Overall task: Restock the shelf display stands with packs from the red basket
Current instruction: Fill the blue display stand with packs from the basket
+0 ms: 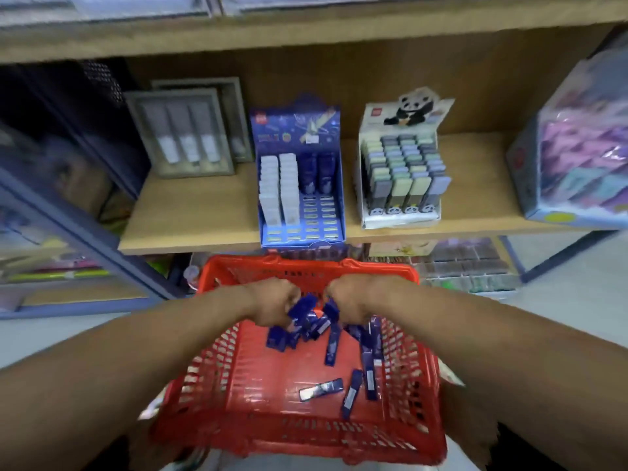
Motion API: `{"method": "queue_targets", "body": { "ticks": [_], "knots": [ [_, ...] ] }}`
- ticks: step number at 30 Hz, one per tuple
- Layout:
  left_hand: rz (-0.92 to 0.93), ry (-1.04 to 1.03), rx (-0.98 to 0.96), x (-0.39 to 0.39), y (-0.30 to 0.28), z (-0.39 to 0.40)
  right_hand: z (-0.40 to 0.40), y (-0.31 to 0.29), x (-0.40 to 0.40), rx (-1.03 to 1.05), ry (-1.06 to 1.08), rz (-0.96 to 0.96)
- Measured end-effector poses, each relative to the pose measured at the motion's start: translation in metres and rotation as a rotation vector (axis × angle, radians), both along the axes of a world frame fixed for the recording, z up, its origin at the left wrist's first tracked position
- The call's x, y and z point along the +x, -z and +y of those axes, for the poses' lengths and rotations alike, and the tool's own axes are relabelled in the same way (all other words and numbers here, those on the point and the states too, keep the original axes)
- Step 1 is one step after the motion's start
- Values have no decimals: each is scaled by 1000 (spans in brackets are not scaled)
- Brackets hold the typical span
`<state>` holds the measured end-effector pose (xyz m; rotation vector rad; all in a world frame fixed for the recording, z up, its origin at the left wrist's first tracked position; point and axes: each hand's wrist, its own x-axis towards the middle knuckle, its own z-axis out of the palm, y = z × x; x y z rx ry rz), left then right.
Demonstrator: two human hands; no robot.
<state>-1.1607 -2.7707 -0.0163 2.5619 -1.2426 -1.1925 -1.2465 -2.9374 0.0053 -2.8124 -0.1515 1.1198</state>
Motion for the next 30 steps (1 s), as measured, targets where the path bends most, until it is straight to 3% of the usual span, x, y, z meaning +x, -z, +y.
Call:
{"method": "queue_targets", "body": {
  "ticks": [3, 6, 13, 22, 30],
  "knots": [
    [-9, -17, -152, -1, -51, -1, -13, -66, 3, 47, 5, -132],
    [117, -182, -375, 4, -91, 6, -31, -108, 10, 159, 76, -269],
    [134, -520, -831, 14, -121, 13, -50, -111, 36, 454, 534, -774],
    [-50, -575, -984, 40, -104, 2, -42, -84, 85, 490, 622, -919],
    [-13, -687, -1055, 56, -92, -7, -46, -69, 97, 538, 533, -962]
  ]
}}
